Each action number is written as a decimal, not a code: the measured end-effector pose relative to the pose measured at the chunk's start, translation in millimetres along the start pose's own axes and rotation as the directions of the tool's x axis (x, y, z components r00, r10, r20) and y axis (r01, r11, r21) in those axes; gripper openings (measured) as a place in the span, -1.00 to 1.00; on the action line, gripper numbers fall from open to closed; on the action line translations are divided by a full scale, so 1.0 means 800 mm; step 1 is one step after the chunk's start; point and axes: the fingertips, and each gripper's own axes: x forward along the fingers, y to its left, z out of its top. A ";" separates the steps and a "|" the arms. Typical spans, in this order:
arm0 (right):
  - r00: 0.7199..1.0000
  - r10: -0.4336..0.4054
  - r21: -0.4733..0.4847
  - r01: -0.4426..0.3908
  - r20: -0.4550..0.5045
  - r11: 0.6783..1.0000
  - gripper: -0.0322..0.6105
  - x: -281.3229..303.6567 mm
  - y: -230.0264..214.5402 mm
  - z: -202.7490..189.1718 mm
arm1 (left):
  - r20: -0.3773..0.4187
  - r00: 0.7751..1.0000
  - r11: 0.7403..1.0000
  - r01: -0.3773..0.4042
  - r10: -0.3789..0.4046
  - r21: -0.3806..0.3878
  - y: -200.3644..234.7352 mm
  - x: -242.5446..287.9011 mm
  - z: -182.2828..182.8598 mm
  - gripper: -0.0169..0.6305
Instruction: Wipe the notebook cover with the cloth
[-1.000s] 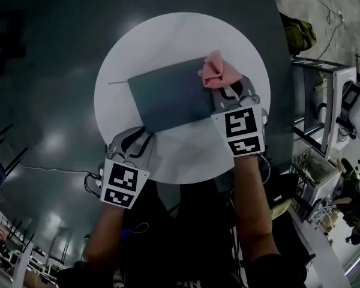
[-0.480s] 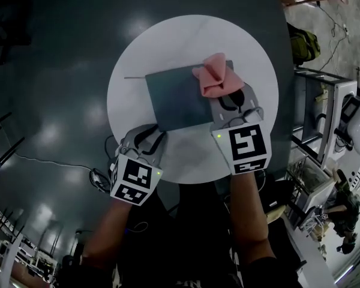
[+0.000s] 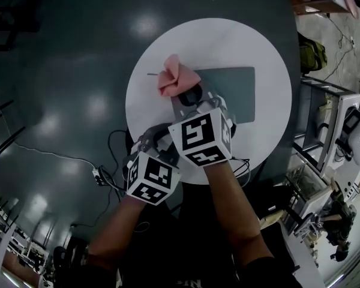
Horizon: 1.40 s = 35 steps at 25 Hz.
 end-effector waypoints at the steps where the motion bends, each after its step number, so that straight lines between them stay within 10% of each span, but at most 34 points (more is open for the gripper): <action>1: 1.000 -0.007 -0.008 0.007 -0.007 1.000 -0.82 0.002 0.000 -0.002 | 0.001 1.000 1.000 0.002 -0.002 0.000 0.000 0.000 0.000 -0.67; 26: 0.963 -0.239 0.051 0.247 -0.127 0.968 -0.82 -0.107 -0.201 -0.128 | -0.023 0.999 0.999 -0.047 0.046 -0.022 -0.007 -0.002 0.001 -0.67; 35: 0.926 -0.351 0.173 0.372 -0.140 0.912 -0.82 -0.179 -0.242 -0.159 | -0.003 1.000 1.000 0.019 -0.019 -0.015 -0.015 -0.006 0.002 -0.67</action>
